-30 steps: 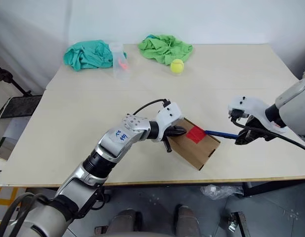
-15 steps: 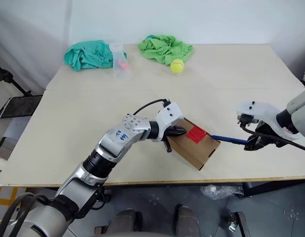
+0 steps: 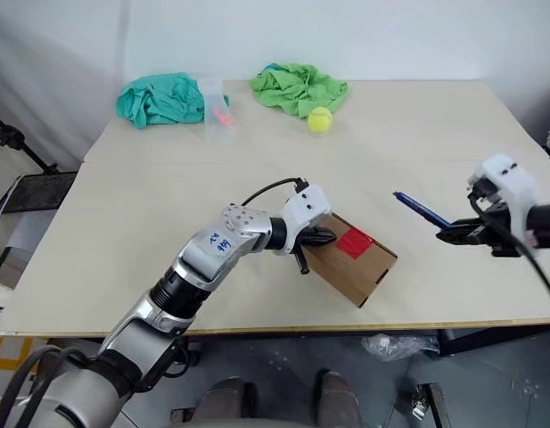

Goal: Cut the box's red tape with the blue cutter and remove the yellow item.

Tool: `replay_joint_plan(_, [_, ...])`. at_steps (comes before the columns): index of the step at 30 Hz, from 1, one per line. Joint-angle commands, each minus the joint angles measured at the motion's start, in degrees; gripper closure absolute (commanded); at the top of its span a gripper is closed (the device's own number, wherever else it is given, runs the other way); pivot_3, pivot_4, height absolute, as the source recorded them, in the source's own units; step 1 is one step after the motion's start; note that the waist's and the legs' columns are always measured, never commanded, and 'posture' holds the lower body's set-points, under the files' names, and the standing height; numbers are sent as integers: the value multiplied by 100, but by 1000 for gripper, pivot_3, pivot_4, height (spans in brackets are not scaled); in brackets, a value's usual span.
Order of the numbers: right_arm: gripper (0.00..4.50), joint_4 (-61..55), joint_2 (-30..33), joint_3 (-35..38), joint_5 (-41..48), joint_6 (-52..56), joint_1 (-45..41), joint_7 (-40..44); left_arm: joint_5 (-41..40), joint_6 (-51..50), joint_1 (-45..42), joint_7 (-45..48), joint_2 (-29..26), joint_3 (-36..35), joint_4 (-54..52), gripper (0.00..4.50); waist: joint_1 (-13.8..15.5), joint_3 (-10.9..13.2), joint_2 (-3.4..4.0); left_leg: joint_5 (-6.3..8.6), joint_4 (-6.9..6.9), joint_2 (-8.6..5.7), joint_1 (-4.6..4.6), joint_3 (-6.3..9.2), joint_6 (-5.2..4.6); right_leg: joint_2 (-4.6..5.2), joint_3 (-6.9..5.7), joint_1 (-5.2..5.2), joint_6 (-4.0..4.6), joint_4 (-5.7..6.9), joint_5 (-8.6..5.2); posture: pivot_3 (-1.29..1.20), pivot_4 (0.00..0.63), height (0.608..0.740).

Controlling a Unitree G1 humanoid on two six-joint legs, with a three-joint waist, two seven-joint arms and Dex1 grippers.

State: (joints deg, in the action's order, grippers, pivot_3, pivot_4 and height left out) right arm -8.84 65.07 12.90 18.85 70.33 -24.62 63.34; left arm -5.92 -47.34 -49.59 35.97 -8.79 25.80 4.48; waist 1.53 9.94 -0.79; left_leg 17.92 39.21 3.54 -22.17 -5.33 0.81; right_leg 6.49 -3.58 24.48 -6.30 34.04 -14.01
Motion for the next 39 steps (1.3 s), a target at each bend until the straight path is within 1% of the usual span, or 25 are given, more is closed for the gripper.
replay_joint_plan(1, [4344, 285, -583, 542, -426, -921, 647, -1060, 140, -83, 18, 62, -40, 116, 349, 4482, 7, 1, -2, -1, 0, -2, 1, 2, -2, -1, 0, -3, -1, 0, 0, 0, 150, 740])
replay_joint_plan(2, [4344, 454, -849, 628, -491, -1144, 725, -1381, 139, -82, -2, 86, -50, 107, 357, 4482, -1, 1, -2, -1, 0, -1, 2, 3, -2, -1, 1, -4, -1, -1, 1, 0, 150, 740])
replay_joint_plan(4, [4344, 849, -1276, 751, -523, -1236, 684, -1877, 147, -73, -38, 134, -82, 103, 360, 4482, -12, 0, 0, -3, 1, -5, 2, -1, -5, 1, 5, -4, -6, -3, 5, 0, 150, 740])
replay_joint_plan(9, [4344, 1288, -1652, 760, -482, -1524, 783, -2293, 114, -157, -67, 203, -183, 20, 219, 4482, -20, -1, 25, -9, 1, -9, 2, -3, -14, 1, 10, -2, -6, -5, 12, 0, 150, 740])
replay_joint_plan(11, [3592, 1694, -1850, 901, -461, -1642, 688, -2588, 52, -227, -159, 192, -203, -144, 173, 4500, -26, 1, 22, -9, 0, -6, 3, 0, -14, -4, 9, -3, -6, -4, 12, 0, 150, 740])
replay_joint_plan(12, [3338, 1768, -1871, 938, -458, -1743, 690, -2643, 35, -261, -209, 182, -218, -221, 171, 4500, -30, 1, 22, -9, 0, -7, 1, 0, -14, -3, 9, -2, -6, -4, 12, 0, 150, 740])
replay_joint_plan(14, [2648, 1818, -1839, 999, -407, -1852, 678, -2651, 13, -281, -308, 177, -236, -352, 196, 4500, -44, 0, 22, -9, 0, -7, 2, -3, -14, -3, 12, -2, -7, -5, 13, 0, 150, 740])
replay_joint_plan(20, [561, 1553, -1731, 1092, -419, -2232, 858, -2791, -140, -400, -513, 180, -250, -729, 141, 4500, -49, 1, 23, -9, -3, -7, -2, -2, -15, -4, 12, 2, -7, -5, 13, 0, 150, 740])
replay_joint_plan(21, [239, 1424, -1724, 1157, -390, -2339, 894, -2797, -180, -430, -556, 172, -244, -817, 126, 4500, -47, 3, 24, -9, -3, -7, -4, -2, -14, -3, 12, 3, -8, -6, 14, 0, 150, 740])
replay_joint_plan(22, [32, 1335, -1720, 1197, -359, -2407, 922, -2795, -201, -447, -580, 168, -242, -867, 114, 4500, -42, 4, 26, -9, -3, -8, -8, -2, -15, -3, 12, 6, -9, -7, 14, 0, 150, 740])
replay_joint_plan(27, [32, 409, -1612, 1536, -334, -2707, 1151, -2879, -406, -730, -694, 354, -564, -1209, -93, 4500, -35, 9, 34, -9, -7, -7, -15, -3, -14, -5, 12, 15, -10, -11, 15, 0, 150, 740])
replay_joint_plan(31, [32, -219, -1479, 1603, -5, -2253, 1034, -2758, -575, -1062, -531, 737, -1225, -1204, -383, 4500, -56, 11, 36, -9, -12, -6, -13, -4, -13, -7, 12, 15, -10, -13, 14, 0, 150, 740])
replay_joint_plan(34, [648, -491, -1303, 1207, 169, -1875, 886, -2616, -672, -1175, -223, 1024, -1673, -1021, -582, 4500, -78, 10, 37, -9, -12, -5, -12, -4, -13, -7, 12, 14, -10, -13, 14, 0, 150, 740])
replay_joint_plan(37, [1675, -569, -1300, 654, 223, -1846, 565, -2508, -887, -1448, 158, 1352, -1981, -753, -1017, 4500, -104, 12, 35, -9, -12, -3, -12, -3, -14, -7, 12, 14, -8, -13, 13, 0, 150, 740])
replay_joint_plan(38, [2081, -537, -1316, 460, 192, -1838, 445, -2513, -963, -1534, 276, 1428, -2048, -670, -1190, 4500, -110, 12, 35, -9, -12, -4, -14, -3, -14, -6, 13, 15, -8, -13, 13, 0, 150, 740])
replay_joint_plan(39, [2356, -419, -1360, 228, 134, -1872, 296, -2508, -1063, -1653, 397, 1469, -2060, -607, -1370, 4500, -116, 16, 32, -9, -12, -4, -14, -3, -14, -6, 13, 15, -8, -14, 13, 0, 150, 740])
